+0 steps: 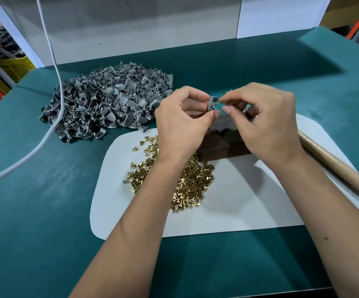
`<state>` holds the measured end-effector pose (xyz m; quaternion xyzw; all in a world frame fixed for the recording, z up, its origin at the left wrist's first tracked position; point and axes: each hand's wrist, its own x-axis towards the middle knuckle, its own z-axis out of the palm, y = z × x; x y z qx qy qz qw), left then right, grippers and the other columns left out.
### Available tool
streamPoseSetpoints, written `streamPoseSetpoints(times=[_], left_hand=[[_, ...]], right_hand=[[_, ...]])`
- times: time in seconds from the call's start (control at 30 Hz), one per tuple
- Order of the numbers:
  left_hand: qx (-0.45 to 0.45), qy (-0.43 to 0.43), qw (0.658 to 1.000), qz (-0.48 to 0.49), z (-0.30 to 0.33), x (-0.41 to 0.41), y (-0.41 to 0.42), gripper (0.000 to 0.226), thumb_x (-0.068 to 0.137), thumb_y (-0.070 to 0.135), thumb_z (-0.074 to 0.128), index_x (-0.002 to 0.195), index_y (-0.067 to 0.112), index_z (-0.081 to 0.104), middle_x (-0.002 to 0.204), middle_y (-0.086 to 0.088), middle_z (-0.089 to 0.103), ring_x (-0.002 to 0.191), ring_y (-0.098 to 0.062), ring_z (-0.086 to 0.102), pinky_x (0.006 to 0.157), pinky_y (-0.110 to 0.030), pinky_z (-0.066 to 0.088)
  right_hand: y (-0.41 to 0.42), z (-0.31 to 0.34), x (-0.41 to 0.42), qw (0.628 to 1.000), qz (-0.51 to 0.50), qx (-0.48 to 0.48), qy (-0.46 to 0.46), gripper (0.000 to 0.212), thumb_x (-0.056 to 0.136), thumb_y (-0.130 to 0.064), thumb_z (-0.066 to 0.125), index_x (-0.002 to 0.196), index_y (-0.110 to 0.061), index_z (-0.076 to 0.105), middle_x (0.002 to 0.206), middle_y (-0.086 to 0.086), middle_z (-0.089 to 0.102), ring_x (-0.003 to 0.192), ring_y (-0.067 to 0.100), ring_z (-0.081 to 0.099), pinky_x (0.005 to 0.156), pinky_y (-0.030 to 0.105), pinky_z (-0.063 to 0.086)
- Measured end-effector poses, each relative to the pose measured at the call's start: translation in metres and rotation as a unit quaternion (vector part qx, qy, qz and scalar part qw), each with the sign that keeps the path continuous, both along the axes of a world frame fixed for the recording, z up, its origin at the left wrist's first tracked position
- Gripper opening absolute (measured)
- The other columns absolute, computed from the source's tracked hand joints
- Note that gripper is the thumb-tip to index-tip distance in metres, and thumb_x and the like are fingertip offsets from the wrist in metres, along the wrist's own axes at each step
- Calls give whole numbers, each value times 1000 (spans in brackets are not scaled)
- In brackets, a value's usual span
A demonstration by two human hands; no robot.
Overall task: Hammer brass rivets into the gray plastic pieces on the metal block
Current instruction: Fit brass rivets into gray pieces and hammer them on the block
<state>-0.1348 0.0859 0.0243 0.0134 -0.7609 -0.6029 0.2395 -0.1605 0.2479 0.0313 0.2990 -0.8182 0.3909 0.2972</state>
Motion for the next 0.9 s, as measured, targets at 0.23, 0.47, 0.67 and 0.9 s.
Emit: streamPoseSetpoints(times=[0.23,0.47,0.67,0.9], left_hand=[[-82,-19,993,-79,-5,-4,-7,6,90,11,76,88,13,80,81,1,77,79,-13,72,78,-33,58],[-223,-38,972,-63,-10,-3,-14,5,87,32,81,91,32,82,108,10,70,120,-15,49,104,-20,31],[-199,-49,975,-81,-7,-5,-20,15,79,26,88,92,27,81,111,12,71,110,1,60,90,-12,39],[-172,-58,979,-89,-8,-2,-9,8,79,19,86,82,19,78,107,7,72,108,-4,63,100,-30,47]], right_hand=[[6,0,-6,999,8,30,-20,6,90,-10,73,91,-11,78,87,0,70,82,18,64,77,33,51],[32,5,-20,971,-198,-11,-132,7,89,-21,68,95,-18,73,81,-4,70,82,19,68,82,26,52],[71,1,-24,856,-317,221,-343,34,90,-40,68,92,-6,70,81,22,64,86,43,59,68,37,44],[70,8,-21,838,-300,290,-351,36,98,-32,64,77,-3,61,63,12,46,76,38,50,63,33,32]])
